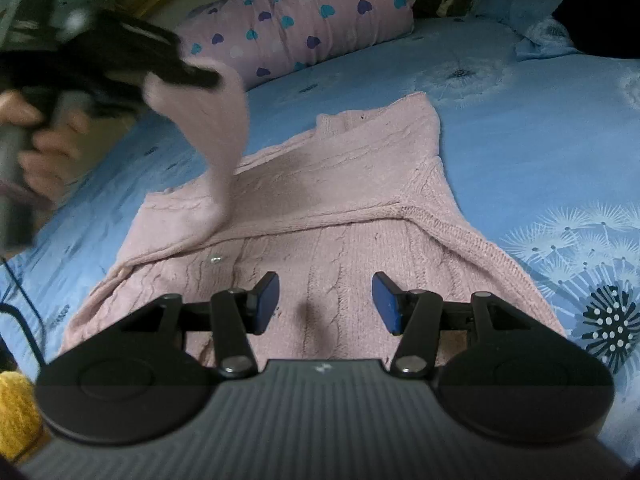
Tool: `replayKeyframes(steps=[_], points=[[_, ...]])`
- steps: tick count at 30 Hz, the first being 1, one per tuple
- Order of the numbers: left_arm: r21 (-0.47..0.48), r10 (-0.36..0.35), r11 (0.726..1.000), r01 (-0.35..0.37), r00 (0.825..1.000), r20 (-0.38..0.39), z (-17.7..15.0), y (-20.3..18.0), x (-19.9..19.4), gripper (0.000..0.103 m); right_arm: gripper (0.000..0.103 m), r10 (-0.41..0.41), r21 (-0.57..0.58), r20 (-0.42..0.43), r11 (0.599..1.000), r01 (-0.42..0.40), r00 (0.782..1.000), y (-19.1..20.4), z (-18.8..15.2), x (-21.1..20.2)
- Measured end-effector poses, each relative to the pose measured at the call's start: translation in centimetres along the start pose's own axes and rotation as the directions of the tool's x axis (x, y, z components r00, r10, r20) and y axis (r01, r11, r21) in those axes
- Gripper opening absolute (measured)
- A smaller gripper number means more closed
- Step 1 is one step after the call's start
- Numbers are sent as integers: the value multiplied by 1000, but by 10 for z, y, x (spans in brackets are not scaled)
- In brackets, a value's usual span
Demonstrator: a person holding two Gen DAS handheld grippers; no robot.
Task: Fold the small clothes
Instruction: 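Lift the held cuff across the cardigan body with the left tool, release, then grasp the other sleeve cuff with the right tool and lift it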
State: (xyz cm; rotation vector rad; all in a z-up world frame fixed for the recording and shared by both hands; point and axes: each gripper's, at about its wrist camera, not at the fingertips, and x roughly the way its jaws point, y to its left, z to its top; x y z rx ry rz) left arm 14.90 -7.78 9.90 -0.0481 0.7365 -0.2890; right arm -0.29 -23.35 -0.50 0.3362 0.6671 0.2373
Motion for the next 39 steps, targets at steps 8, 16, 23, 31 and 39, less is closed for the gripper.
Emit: replayKeyframes(steps=[8, 16, 23, 31, 39], points=[[68, 44, 997, -41, 998, -46, -17, -20, 33, 54, 53, 10, 28, -10, 1000, -10, 1000, -5, 0, 0], [112, 79, 991, -76, 997, -25, -23, -18, 3, 85, 53, 13, 38, -11, 999, -13, 1000, -6, -1, 0], [101, 193, 977, -189, 980, -35, -32, 17, -28, 89, 53, 11, 34, -9, 999, -11, 1000, -6, -2, -1], [103, 326, 941, -322, 945, -21, -43, 65, -63, 93, 52, -8, 10, -10, 1000, 8, 1000, 0, -3, -1], [58, 356, 933, -354, 934, -23, -59, 101, -57, 94, 54, -5, -132, 29, 991, 8, 1000, 29, 27, -2]])
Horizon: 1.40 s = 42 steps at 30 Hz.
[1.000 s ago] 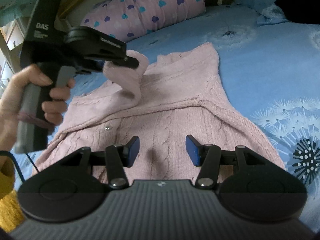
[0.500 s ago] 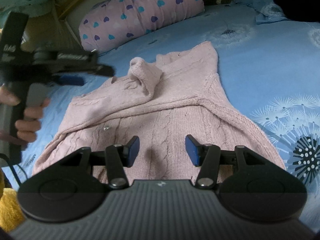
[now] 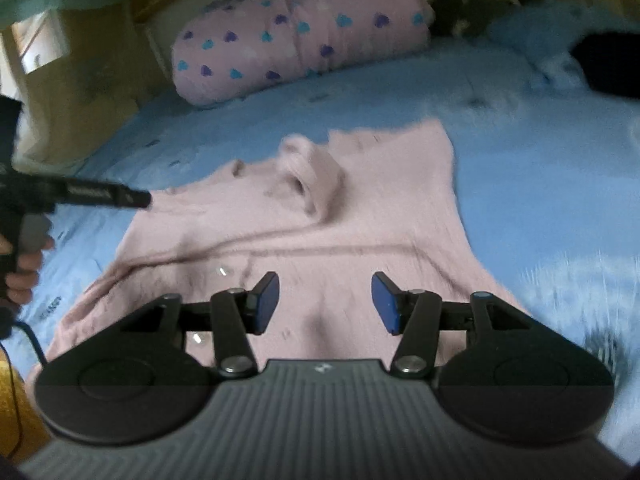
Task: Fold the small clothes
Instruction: 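Grasp the other sleeve cuff with the right tool and lift it, then lay the held cuff across the body with the right tool, release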
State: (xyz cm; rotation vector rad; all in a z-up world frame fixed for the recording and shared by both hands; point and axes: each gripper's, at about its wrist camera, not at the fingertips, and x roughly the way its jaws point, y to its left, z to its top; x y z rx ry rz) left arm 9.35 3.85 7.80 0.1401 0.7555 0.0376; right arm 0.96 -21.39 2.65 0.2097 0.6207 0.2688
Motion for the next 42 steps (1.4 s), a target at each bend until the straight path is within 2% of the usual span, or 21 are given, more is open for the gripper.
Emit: replayKeyframes(steps=[5, 8, 11, 17, 21, 24, 26, 28, 29, 30, 32, 34, 35, 38, 39, 42], points=[[-36, -31, 999, 30, 999, -11, -4, 2, 22, 94, 54, 65, -126, 27, 990, -61, 998, 23, 33, 19], [-35, -43, 998, 43, 999, 4, -8, 2, 30, 94, 54, 98, -236, 54, 968, -83, 994, 38, 50, 36], [-30, -52, 998, 52, 999, -2, -12, 2, 39, 94, 53, 104, -327, 38, 941, -86, 994, 47, 64, 54], [-52, -78, 996, 77, 997, -17, -13, 6, 47, 94, 52, -37, -490, -10, 871, 28, 999, 51, 69, 99], [-69, -88, 994, 86, 996, -18, -12, 10, 48, 94, 51, -80, -508, -42, 860, 48, 996, 43, 62, 111], [-77, -92, 993, 90, 996, -17, -12, 11, 47, 94, 51, -111, -496, -57, 866, 68, 992, 34, 57, 112], [-73, -91, 993, 89, 996, -18, -12, 10, 47, 94, 52, -119, -462, -70, 884, 74, 990, 25, 57, 114], [-66, -90, 994, 89, 996, -16, -13, 10, 48, 94, 51, -95, -389, -94, 920, 51, 991, 13, 59, 113], [-63, -88, 994, 87, 996, -17, -13, 10, 48, 94, 43, -62, -327, -113, 945, 22, 992, 3, 62, 113], [-62, -87, 994, 86, 996, -17, -14, 10, 48, 94, 29, -19, -257, -128, 966, -14, 992, -6, 65, 113], [-64, -87, 994, 85, 996, -21, -14, 10, 49, 94, 21, 97, -49, -142, 993, -105, 985, -31, 72, 110], [-68, -87, 994, 86, 996, -23, -15, 10, 50, 94, 19, 233, 174, -98, 961, -214, 968, -60, 78, 105], [-69, -86, 994, 84, 996, -24, -15, 10, 50, 94, 18, 288, 291, -57, 921, -260, 956, -77, 78, 103], [-69, -82, 994, 80, 996, -32, -15, 10, 53, 94, 17, 348, 503, -4, 811, -299, 937, -113, 73, 103], [-69, -79, 995, 77, 996, -35, -15, 10, 54, 94, 18, 327, 530, -15, 804, -270, 945, -123, 71, 104], [-65, -76, 995, 73, 996, -42, -15, 9, 57, 94, 20, 176, 491, -83, 864, -113, 981, -134, 65, 101]])
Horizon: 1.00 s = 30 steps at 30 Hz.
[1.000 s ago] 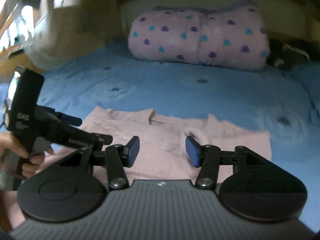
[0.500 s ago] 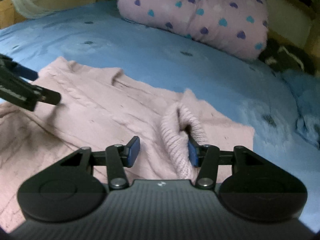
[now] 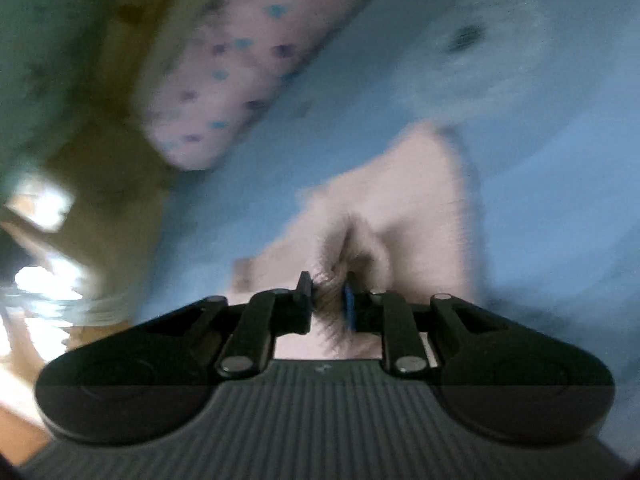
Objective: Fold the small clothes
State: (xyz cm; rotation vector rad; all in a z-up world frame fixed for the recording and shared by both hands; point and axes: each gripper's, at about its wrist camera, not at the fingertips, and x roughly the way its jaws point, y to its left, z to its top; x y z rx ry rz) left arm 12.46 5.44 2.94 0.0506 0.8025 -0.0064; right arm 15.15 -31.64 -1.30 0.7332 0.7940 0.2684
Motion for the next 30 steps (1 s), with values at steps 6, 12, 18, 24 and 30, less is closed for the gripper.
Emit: replayKeyframes(steps=[6, 12, 18, 24, 30], points=[[5, 7, 1000, -7, 1000, 0, -1, -2, 1, 94, 26, 1, -35, 25, 999, 0, 1000, 6, -6, -22], [5, 6, 1000, -6, 1000, -1, 0, -1, 2, 94, 26, -34, -177, 37, 983, 40, 999, 37, -9, -19], [4, 5, 1000, -5, 1000, 0, -1, -1, 1, 94, 26, -151, -301, 26, 942, 152, 988, 64, -17, 9], [-16, 7, 1000, -7, 1000, -2, 0, 3, 1, 94, 26, -166, -281, 153, 938, 204, 974, 65, -17, -9], [-10, 6, 1000, -6, 1000, 2, -1, 2, 0, 94, 47, -184, -357, 146, 906, 226, 972, 63, -19, -3]])
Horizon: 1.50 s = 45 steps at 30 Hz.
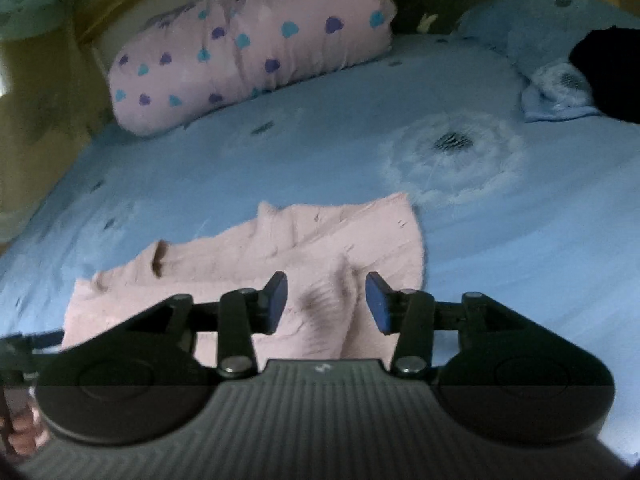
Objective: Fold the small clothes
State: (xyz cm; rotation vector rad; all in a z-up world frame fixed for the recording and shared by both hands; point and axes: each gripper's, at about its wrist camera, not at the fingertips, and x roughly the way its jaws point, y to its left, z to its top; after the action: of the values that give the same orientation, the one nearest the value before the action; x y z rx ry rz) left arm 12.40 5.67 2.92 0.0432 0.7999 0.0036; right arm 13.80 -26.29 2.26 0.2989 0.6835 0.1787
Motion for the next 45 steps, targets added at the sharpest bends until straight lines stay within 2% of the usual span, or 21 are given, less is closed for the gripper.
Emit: replayKeyframes(steps=[4, 5, 6, 7, 9, 11, 12, 13, 14, 15, 17, 21, 23, 26, 28, 30, 31, 32, 34, 36, 45], points=[[6, 1, 1000, -1, 1000, -1, -1, -1, 0, 94, 43, 35, -56, -23, 998, -37, 999, 14, -4, 9], [6, 1, 1000, -1, 1000, 0, 0, -1, 0, 94, 35, 51, -63, -36, 997, -53, 998, 16, -4, 11], [5, -1, 1000, 1, 1000, 0, 0, -1, 0, 94, 22, 68, -57, -48, 996, -70, 997, 16, -3, 13], [3, -2, 1000, 2, 1000, 1, 0, -1, 0, 94, 16, 98, -30, -57, 995, -100, 994, 14, -2, 14], [0, -3, 1000, 3, 1000, 1, 0, 0, 0, 94, 12, 244, 132, -57, 963, -235, 968, 0, 1, 15], [-2, -2, 1000, 2, 1000, 1, 1, 1, 1, 94, 11, 372, 312, -13, 884, -349, 928, -22, 0, 18], [-3, -1, 1000, 1, 1000, 1, 1, 1, 1, 94, 11, 366, 354, 4, 870, -344, 930, -31, -1, 19], [-3, 0, 1000, 0, 1000, 0, 1, 1, 1, 94, 11, 312, 358, 3, 887, -292, 950, -37, -1, 19], [-4, 1, 1000, -1, 1000, -1, 1, 1, 1, 94, 11, 224, 325, -11, 922, -208, 974, -42, 0, 19], [-4, 1, 1000, -1, 1000, -2, 1, 1, 1, 94, 11, 159, 285, -28, 948, -145, 987, -45, -1, 20], [-5, 2, 1000, -2, 1000, -3, 1, 1, 2, 94, 12, 96, 230, -51, 970, -82, 994, -47, -4, 21], [0, 4, 1000, -4, 1000, 0, 0, 2, 1, 94, 14, 86, 199, -21, 977, -80, 996, -35, -3, 6], [-1, 4, 1000, -4, 1000, 0, 0, 3, 2, 94, 14, 74, 119, 22, 990, -77, 997, -18, -3, -7], [0, 7, 1000, -7, 1000, -5, 0, 3, 4, 94, 14, 109, 10, 73, 994, -110, 991, 7, -6, -18], [6, 13, 1000, -13, 1000, -9, -1, 2, 5, 94, 14, 138, -26, 38, 990, -138, 990, 17, -11, -12], [6, 15, 1000, -15, 1000, -11, -3, 2, 8, 95, 14, 98, -48, -14, 994, -99, 995, 19, -15, 4], [3, 14, 1000, -14, 1000, -11, -3, 3, 10, 95, 14, 59, -55, -42, 997, -61, 997, 19, -19, 13], [-2, 14, 1000, -14, 1000, -14, -3, 3, 12, 97, 8, 26, -61, -73, 998, -31, 997, 15, -25, 24], [-8, 15, 1000, -15, 1000, -15, -3, 5, 16, 99, 7, 67, -42, -20, 997, -68, 998, 6, -34, 28], [-8, 21, 1000, -21, 1000, -13, -3, 4, 19, 101, 6, 84, 2, -11, 996, -84, 996, 0, -35, 27], [-4, 30, 1000, -30, 1000, 1, -5, 3, 18, 102, 10, 55, -7, -1, 998, -55, 998, 11, -42, 15]])
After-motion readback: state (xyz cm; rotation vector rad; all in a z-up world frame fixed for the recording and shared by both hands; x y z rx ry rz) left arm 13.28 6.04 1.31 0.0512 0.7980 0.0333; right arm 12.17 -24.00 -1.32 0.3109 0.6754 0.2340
